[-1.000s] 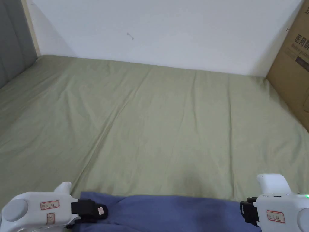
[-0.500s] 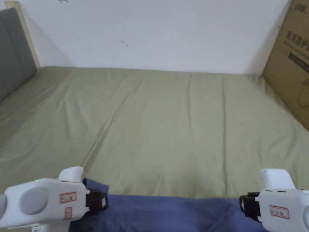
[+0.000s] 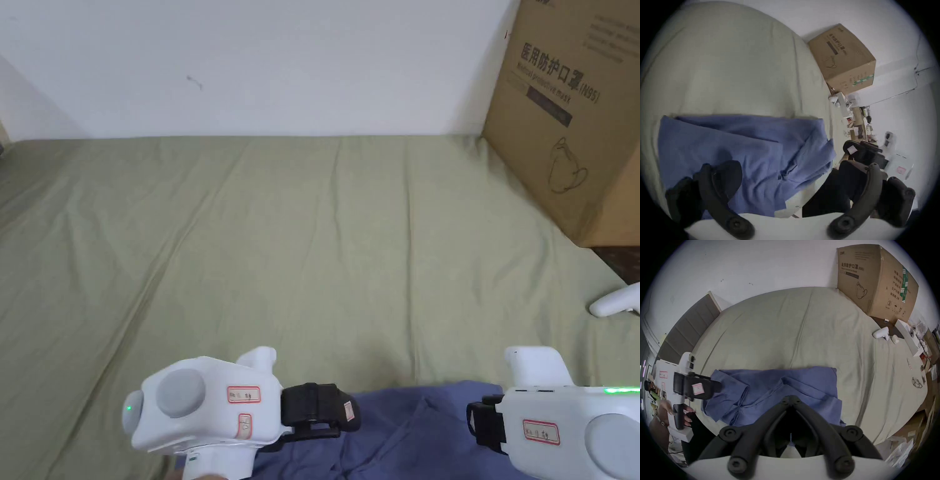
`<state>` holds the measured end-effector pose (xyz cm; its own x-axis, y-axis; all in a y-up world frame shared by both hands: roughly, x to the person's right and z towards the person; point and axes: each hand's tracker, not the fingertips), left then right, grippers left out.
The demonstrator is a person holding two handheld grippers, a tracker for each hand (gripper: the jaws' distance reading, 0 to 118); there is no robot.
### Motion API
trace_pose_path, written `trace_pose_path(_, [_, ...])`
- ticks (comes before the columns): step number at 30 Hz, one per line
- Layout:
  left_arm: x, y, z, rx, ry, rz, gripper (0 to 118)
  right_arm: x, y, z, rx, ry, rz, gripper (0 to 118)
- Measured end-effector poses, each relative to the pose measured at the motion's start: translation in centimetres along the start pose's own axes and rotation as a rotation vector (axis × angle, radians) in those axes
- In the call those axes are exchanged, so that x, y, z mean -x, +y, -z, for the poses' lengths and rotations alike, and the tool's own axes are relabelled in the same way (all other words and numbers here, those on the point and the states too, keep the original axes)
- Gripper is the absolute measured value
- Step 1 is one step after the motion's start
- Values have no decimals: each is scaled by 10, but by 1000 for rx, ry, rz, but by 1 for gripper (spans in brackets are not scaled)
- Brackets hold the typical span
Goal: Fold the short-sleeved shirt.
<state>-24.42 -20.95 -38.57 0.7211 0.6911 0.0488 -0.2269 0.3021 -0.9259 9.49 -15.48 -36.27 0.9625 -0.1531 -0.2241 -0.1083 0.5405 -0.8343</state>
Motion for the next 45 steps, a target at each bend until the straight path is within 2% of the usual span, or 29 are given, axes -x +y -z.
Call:
trace_pose_path(4, [2, 2, -35, -51, 152, 99, 116, -2, 3, 2, -10, 12, 10, 0])
trace_pose_path(5, [3, 0, -42, -62, 181, 121, 104, -3, 4, 2, -18, 16, 14, 0])
trace_pose_path(6, [3, -2, -49, -78, 227, 142, 83, -3, 5, 2, -25, 21, 17, 0])
trace_pose_path(7, [4, -4, -51, -86, 266, 156, 50, -3, 5, 1, -32, 25, 19, 0])
trace_pose_path(8, [2, -8, -49, -73, 310, 169, 6, -3, 6, 1, -40, 29, 21, 0])
trace_pose_path(10, [6, -15, -42, -44, 329, 180, 2, -2, 6, -2, -45, 35, 23, 0])
trace_pose_path(16, [10, -36, 26, 164, 187, 97, 2, -7, 3, -2, -41, 30, 21, 0])
trace_pose_path(18, [1, -41, 44, 154, 219, 120, 2, -12, 0, 0, -35, 28, 33, 0])
trace_pose_path(21, [-10, -37, 50, 124, 234, 116, 2, -15, -4, 0, -28, 26, 43, 0])
trace_pose_path(26, [-14, -34, 45, 107, 173, 55, 2, -16, -6, 1, -18, 20, 45, 0])
trace_pose_path(31, [-4, -35, 16, 156, -6, 4, 2, -16, -3, -3, -33, 26, 48, 0])
trace_pose_path(34, [14, -32, -23, 57, -29, 1, 2, -15, 1, -5, -36, 30, 38, 0])
trace_pose_path(39, [90, -21, -85, -122, -136, -157, 5, -12, 8, -14, -56, 32, 36, 0])
trace_pose_path(40, [100, -21, -92, -125, -146, -177, 14, -12, 9, -14, -55, 37, 40, 0])
trace_pose_path(41, [110, -22, -95, -132, -128, -187, 39, -13, 8, -11, -54, 38, 44, 0])
trace_pose_path(43, [126, -23, -96, -138, -94, -183, 101, -12, 7, -8, -47, 33, 37, 0])
trace_pose_path(44, [129, -23, -91, -130, -95, -189, 118, -10, 7, -8, -42, 27, 30, 0])
trace_pose_path(45, [136, -25, -87, -120, -118, -210, 118, -8, 8, -7, -38, 25, 24, 0])
